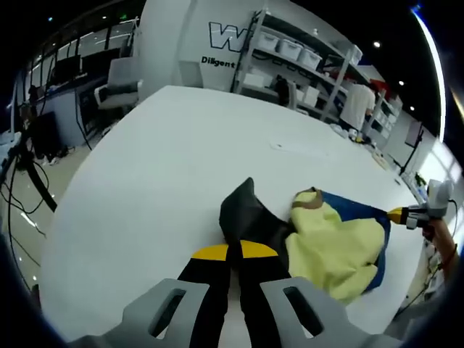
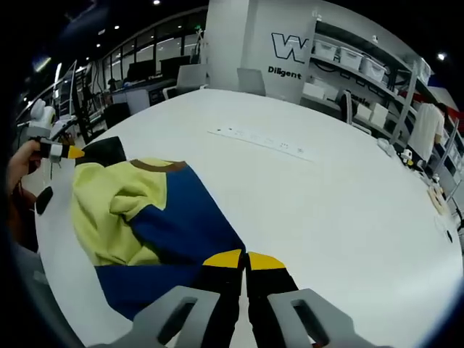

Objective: Fold the garment on the visible template until the final outline fits inside the template.

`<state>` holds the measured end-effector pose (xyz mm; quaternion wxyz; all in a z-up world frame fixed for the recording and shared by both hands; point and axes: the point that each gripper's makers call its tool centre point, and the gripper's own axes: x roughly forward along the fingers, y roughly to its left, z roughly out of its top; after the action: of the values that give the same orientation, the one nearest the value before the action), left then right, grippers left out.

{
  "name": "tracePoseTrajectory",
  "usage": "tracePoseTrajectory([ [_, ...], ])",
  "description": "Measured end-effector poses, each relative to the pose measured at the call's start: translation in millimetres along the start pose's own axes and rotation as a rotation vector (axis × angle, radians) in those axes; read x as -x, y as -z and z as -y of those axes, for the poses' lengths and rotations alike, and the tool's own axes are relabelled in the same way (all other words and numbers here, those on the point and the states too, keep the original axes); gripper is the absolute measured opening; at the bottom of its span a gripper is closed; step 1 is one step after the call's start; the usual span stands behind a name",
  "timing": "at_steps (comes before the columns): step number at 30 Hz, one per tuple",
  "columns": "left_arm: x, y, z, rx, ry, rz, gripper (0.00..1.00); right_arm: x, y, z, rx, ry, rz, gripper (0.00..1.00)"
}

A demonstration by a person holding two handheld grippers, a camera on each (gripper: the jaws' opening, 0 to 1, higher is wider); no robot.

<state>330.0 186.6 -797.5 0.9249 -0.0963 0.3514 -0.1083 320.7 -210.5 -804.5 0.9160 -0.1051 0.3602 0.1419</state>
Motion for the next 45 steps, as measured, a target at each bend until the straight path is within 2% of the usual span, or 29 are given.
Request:
tracePoseTrajectory([
  [1, 1, 0.1, -1.9, 0.001, -0.007, 0.001, 0.00, 1, 2.1, 5, -0.009, 0.020, -0.010, 0.00],
  [6, 11, 3.2, -11.1, 0.004, -0.040, 0.008, 0.00, 5, 6.6, 9, -0.021, 0.029, -0.021, 0.00],
  [13, 17, 12.9, -23.0, 0.088, -0.063, 0.006, 0.01, 12, 12.2, 11, -0.025, 0.035, -0.033, 0.00],
  [16, 24, 20.9, -19.7, 0.111, -0.064, 0.004, 0.01, 16, 14.6, 11, -0.036, 0.035, -0.034, 0.00],
  [23, 22, 30.2, -20.1, 0.119, -0.055, -0.017, 0.01, 22, 28.9, 7, -0.060, 0.038, -0.070, 0.00],
  [27, 22, 32.0, -20.2, 0.121, -0.055, -0.021, 0.01, 23, 31.1, 7, -0.063, 0.039, -0.075, 0.00],
  [29, 22, 37.6, -20.0, 0.118, -0.044, -0.028, 0.01, 30, 32.3, 5, -0.070, 0.045, -0.052, 0.00],
  [31, 22, 39.9, -20.4, 0.117, -0.044, -0.034, 0.01, 33, 37.1, 3, -0.071, 0.045, -0.055, 0.00],
  [32, 21, 51.7, -23.7, 0.120, -0.050, -0.064, 0.01, 33, 45.9, 1, -0.082, 0.040, -0.071, 0.00],
  [36, 22, 58.0, -25.7, 0.119, -0.055, -0.074, 0.00, 32, 61.0, -3, -0.120, 0.028, -0.093, 0.00],
  [45, 22, 66.9, -25.9, 0.108, -0.065, -0.087, 0.00, 28, 73.3, -6, -0.152, 0.012, -0.109, 0.00],
])
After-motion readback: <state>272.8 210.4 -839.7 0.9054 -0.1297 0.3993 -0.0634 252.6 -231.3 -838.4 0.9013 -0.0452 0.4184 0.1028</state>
